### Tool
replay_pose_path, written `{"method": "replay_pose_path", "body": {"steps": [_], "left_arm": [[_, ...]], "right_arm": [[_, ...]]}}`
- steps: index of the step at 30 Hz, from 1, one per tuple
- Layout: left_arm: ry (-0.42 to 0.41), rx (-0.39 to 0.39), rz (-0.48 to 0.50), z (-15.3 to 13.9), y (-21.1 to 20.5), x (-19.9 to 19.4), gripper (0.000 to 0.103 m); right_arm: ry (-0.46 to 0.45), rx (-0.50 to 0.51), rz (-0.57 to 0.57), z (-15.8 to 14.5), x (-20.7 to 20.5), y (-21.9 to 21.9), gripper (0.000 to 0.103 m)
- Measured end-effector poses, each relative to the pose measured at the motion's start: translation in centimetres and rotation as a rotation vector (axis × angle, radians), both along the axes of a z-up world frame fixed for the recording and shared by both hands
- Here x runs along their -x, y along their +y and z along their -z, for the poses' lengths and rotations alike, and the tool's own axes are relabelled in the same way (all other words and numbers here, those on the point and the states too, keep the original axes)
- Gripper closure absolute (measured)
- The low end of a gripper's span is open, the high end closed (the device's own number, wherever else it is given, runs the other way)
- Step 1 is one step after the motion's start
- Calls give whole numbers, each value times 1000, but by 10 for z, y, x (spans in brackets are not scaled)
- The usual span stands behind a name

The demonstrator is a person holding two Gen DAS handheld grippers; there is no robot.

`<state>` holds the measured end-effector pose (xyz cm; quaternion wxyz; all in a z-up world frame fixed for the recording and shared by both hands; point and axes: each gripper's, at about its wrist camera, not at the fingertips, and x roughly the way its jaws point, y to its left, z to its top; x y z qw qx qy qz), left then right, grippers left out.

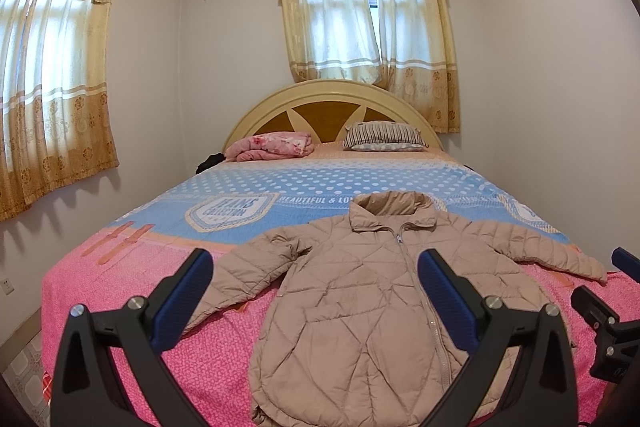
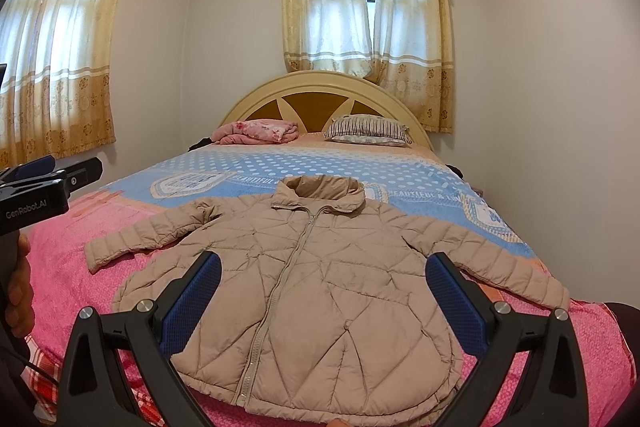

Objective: Fold large clothes

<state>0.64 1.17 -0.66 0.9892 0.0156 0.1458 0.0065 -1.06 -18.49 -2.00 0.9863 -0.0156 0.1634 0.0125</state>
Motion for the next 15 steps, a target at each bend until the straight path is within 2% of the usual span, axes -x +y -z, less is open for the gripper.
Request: {"method": "replay_pose_path", "body": {"steps": [15], "left_arm": [[13,-2,1,2,1,0,0]], "right_arm": [[4,-4,0,2,-2,0,1]]}}
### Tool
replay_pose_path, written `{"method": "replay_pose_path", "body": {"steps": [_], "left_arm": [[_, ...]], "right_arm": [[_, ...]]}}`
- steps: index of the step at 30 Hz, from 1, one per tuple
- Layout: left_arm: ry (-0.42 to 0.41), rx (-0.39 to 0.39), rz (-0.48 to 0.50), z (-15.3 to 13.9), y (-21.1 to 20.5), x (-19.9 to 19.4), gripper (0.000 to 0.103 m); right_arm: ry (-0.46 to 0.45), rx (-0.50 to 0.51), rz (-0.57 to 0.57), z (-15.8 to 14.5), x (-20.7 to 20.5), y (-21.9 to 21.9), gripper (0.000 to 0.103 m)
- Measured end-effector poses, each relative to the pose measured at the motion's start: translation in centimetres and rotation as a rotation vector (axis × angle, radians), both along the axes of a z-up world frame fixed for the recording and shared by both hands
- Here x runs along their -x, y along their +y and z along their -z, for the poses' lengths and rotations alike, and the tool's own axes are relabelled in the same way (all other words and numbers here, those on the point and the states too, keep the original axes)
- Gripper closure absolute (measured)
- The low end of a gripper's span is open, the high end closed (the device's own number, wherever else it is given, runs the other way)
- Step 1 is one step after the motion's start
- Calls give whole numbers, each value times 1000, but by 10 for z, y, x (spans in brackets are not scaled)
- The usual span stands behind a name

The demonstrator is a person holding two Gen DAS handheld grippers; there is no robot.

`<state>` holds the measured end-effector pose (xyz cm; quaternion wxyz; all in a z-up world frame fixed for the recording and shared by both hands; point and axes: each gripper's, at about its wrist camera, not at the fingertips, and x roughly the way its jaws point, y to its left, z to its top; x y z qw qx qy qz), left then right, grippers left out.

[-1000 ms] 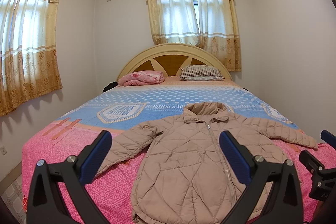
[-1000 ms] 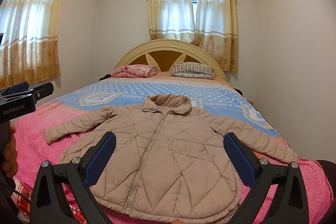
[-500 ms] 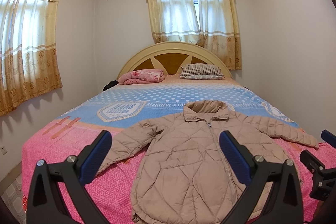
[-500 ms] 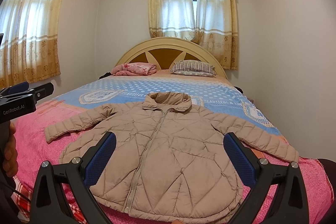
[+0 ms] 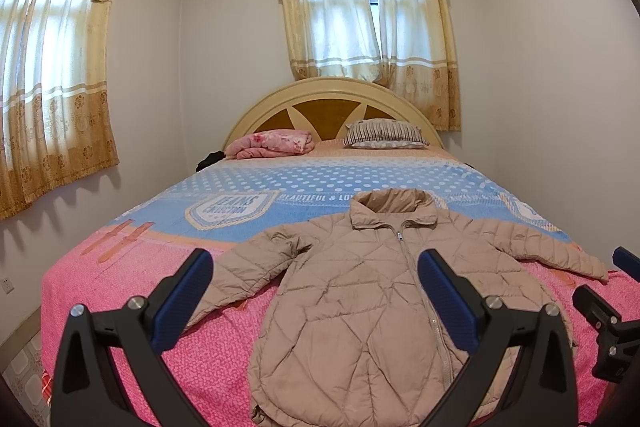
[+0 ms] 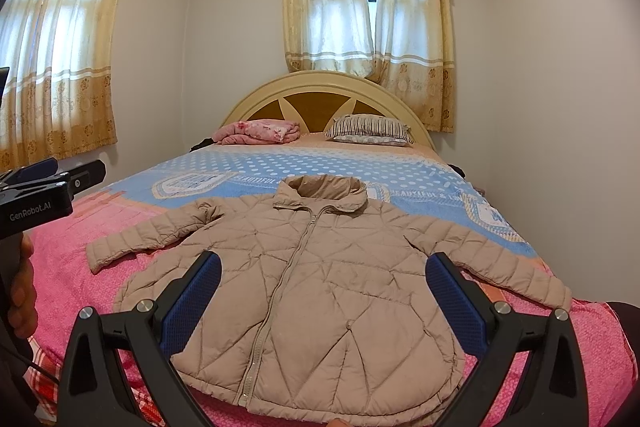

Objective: Fold large clothes

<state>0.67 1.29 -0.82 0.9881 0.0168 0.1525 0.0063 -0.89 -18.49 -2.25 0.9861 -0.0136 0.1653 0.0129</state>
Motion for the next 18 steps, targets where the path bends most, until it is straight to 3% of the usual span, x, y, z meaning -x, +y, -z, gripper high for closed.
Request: {"method": "replay_pose_path", "body": {"steps": [5,10,18], "left_arm": [[11,3,6,3,-5,-5,0],[50,-29,32,24,-21,-22,0],[80,-100,56,55,-52,-67,0]], "right_arm": [[32,-37,-12,5,-8,-9,1],[99,-125,13,24,-28,-44,1],[216,-264,234,69,-65,-158,1]]}}
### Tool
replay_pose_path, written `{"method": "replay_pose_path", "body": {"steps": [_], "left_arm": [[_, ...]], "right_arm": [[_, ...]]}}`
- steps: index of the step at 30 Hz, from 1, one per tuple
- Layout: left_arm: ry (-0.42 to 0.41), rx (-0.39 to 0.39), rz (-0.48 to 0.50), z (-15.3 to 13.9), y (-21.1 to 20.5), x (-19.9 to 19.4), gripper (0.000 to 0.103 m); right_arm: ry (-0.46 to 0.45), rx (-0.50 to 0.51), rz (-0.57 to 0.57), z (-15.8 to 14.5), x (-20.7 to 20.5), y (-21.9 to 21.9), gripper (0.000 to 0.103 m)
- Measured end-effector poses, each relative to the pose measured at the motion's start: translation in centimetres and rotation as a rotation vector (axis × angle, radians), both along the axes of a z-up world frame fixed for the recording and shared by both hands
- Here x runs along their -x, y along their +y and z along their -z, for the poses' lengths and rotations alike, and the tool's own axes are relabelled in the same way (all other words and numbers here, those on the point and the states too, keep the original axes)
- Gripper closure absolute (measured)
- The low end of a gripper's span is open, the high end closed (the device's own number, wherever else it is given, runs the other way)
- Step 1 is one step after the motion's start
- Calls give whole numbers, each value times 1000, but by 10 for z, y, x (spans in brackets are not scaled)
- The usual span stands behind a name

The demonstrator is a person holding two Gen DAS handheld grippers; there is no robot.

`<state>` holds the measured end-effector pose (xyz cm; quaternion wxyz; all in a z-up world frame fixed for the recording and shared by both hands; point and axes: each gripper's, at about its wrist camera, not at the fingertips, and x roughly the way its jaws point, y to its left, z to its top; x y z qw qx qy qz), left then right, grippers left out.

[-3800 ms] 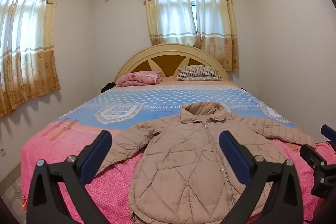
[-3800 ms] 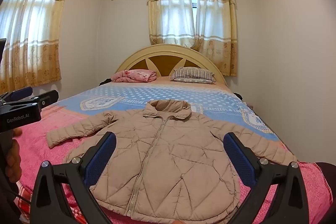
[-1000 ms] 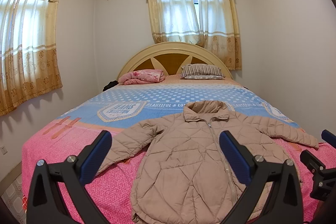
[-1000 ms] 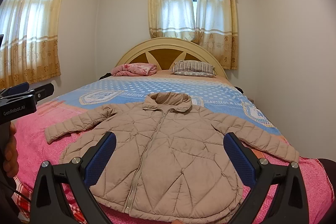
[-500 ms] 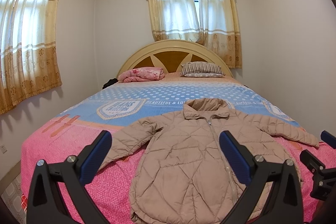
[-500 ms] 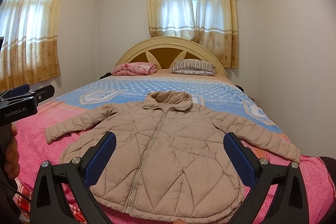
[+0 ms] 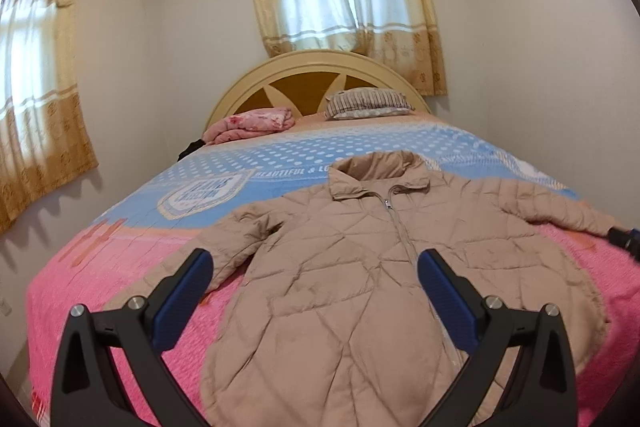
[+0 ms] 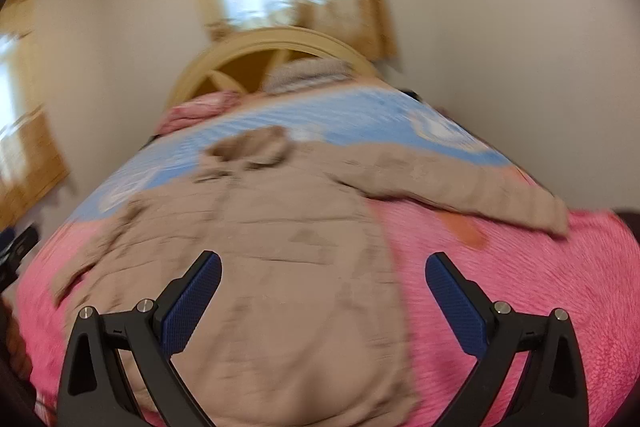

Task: Fold large clothes
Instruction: 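Reach the right tool to the jacket sleeve cuff and close on it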

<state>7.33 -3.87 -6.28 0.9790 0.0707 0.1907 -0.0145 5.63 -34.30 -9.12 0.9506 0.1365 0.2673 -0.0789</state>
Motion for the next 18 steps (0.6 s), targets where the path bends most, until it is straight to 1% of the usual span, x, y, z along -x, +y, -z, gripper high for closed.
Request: {"method": "replay_pose_path", "body": {"steps": [1,3,4,5,7,12,14,16,18], "left_arm": [[7,-7,2,3,-4,-8,0],[26,-10,12,10,-12,-25,0],[34,-14,12,13,-16,-31,0],[43,-20,13,16,-20,-37,0],[54,-26,19,21,-26,-46,0],[42,-82,10,30,-36,-71,0],[43,-95,-8,34,-36,-84,0],[58,-99,-25,39,-35,-95,0],[82,-83,-41,42,-31,-103,0]], "right_arm": [[27,-15,36,7,-7,-21,2],[58,-28,91,17,-16,-53,8],[76,-34,119,23,-20,-71,19],[91,-42,139,27,-23,-83,25],[123,-76,204,37,-29,-122,31],[165,-68,375,46,-33,-192,31],[185,-85,414,49,-37,-218,31],[207,-100,457,51,-40,-243,31],[228,-105,479,55,-46,-259,31]]}}
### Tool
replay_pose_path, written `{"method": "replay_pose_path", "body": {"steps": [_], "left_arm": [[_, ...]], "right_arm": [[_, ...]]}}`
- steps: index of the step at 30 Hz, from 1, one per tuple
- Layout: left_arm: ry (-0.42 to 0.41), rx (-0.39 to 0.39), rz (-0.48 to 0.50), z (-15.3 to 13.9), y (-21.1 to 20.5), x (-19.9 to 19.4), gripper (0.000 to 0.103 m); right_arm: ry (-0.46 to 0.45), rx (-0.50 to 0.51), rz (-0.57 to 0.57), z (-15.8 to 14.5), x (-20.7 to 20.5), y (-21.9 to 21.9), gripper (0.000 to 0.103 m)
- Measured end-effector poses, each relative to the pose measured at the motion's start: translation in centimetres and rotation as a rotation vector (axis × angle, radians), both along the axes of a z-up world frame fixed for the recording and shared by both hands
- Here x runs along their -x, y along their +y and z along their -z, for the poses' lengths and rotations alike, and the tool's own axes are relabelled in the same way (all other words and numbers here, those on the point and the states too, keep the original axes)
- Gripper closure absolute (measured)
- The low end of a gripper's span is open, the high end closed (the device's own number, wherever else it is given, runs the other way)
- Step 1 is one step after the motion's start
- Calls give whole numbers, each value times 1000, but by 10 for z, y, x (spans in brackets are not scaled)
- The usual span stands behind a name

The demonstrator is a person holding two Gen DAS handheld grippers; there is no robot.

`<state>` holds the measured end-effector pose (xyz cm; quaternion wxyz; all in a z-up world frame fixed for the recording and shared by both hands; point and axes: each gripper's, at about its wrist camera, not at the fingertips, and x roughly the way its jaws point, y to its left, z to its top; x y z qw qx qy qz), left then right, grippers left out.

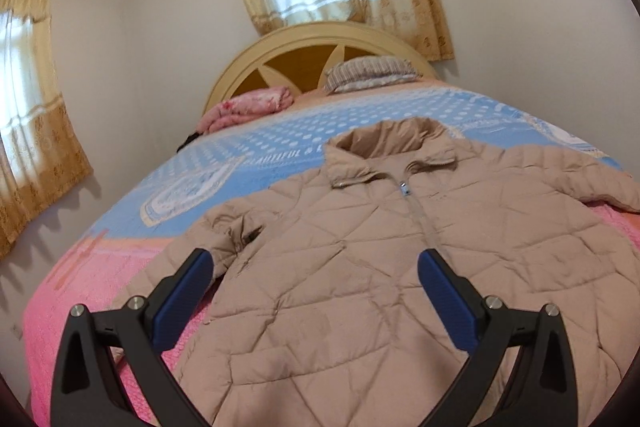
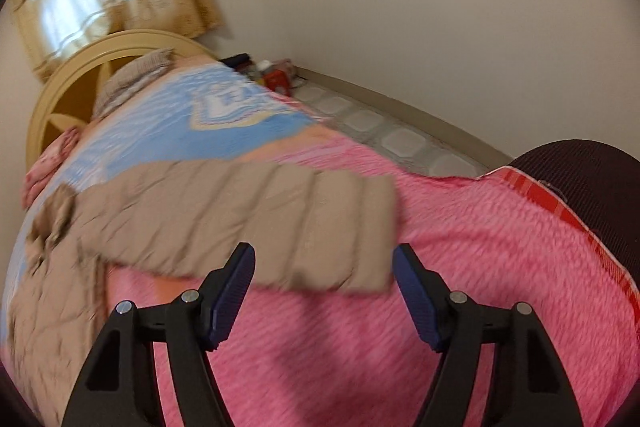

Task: Fold large clothes
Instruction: 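Reach the right tool to the jacket sleeve cuff and close on it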

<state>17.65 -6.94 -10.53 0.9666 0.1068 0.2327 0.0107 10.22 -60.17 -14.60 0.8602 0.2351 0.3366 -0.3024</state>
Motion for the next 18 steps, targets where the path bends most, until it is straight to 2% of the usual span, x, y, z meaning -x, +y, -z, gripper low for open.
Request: {"method": "replay_pose_path", "body": {"steps": [4,6,12,13,14,15,16,18], "left_arm": [[18,9,-14,5,4,-3,0],[26,7,-15,7,4,-3,0],[38,9,-21,8,8,-6,0],[38,8,-21,7,9,-7,0],[37,7,-21,6,9,-6,0],[36,10,-22,5,11,-7,0],[35,13,-22,4,13,-8,0],[29,20,-24,1,16,-7,0]], "right_arm": [[37,-43,1,9,-14,-28,31],[51,-47,-14,12,-19,-33,31],[68,-156,-73,29,-37,-43,31],[61,-169,-87,31,-38,-43,38],[54,-175,-94,32,-41,-44,54],[50,-179,-96,32,-41,-46,63],[46,-178,-84,32,-39,-48,81],[21,-189,-78,29,-38,-50,88]]}}
